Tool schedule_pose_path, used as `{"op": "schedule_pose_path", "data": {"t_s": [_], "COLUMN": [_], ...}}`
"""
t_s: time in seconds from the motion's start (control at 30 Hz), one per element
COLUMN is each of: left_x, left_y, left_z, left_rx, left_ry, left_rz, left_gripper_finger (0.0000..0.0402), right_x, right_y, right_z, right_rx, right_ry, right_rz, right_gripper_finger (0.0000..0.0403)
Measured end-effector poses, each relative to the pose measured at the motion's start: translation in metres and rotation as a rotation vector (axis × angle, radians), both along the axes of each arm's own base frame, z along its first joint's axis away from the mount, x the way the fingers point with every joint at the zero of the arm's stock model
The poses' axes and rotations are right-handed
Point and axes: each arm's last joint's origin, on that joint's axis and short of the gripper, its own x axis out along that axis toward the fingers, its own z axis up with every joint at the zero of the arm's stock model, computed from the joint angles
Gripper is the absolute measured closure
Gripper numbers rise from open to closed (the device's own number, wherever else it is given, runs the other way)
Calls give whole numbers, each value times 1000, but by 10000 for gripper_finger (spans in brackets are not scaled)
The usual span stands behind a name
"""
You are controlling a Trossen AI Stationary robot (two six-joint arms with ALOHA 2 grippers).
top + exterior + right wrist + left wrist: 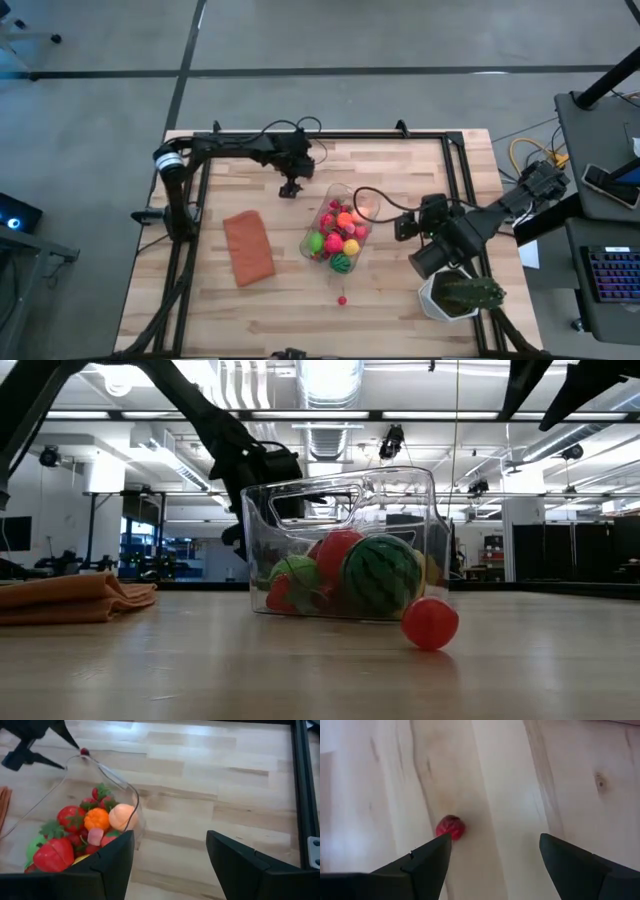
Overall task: Pick and placing Produce into tupperware
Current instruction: Put the red cherry into the transparent bin
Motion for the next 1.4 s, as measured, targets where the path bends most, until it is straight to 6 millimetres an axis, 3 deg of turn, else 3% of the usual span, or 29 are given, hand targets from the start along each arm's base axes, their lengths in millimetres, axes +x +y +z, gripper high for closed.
{"op": "schedule_pose_path", "data": {"t_s": [0.4, 0.8, 1.4], "left_x": [6, 17, 18], "left_y": [31, 38, 39], "left_z": [1, -24, -26], "left_rx": [-7, -108, -92], "left_ry": [-55, -25, 22], "left_rz": [102, 130, 148], "left_gripper_finger": [114, 119, 288], "right_x": [1, 1, 1], "right_y": [-2, -1, -1], "right_z": [0, -1, -2], "right_rx": [13, 49, 45], "right_ry": [-7, 18, 38], "right_rz": [-29, -34, -14], "right_gripper_finger": [163, 163, 163]}}
